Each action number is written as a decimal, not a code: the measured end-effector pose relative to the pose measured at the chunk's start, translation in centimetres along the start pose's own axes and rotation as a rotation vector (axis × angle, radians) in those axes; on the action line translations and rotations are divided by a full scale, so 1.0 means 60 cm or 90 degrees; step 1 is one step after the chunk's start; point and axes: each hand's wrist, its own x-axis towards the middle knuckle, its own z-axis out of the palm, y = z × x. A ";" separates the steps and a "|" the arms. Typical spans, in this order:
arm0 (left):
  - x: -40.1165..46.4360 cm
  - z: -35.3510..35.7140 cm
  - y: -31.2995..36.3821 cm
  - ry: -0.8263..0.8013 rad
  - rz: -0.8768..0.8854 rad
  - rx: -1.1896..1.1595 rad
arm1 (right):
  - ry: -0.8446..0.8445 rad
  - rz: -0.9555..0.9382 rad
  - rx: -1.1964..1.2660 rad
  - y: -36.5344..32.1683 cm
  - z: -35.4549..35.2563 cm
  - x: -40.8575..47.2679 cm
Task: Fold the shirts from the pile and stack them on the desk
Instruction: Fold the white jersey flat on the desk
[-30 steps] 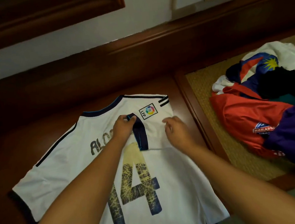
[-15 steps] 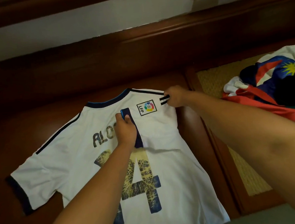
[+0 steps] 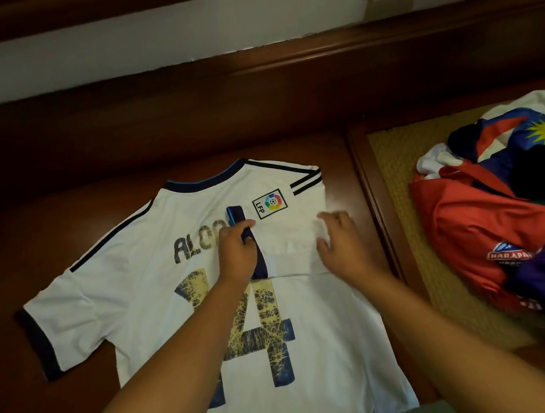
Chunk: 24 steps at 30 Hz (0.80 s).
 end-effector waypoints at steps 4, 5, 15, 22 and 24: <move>-0.003 -0.017 0.002 0.059 0.001 0.114 | -0.005 0.015 -0.019 0.017 0.034 -0.092; -0.006 -0.020 -0.001 0.066 -0.001 0.131 | -0.001 0.032 -0.023 0.022 0.038 -0.109; -0.122 0.042 -0.046 -0.118 0.350 0.568 | -0.012 0.219 -0.002 0.070 0.028 -0.195; -0.157 0.060 -0.043 -0.100 0.270 0.627 | -0.027 0.191 -0.020 0.098 0.034 -0.267; -0.188 0.069 -0.037 -0.136 0.310 0.630 | -0.026 0.203 -0.024 0.113 0.037 -0.303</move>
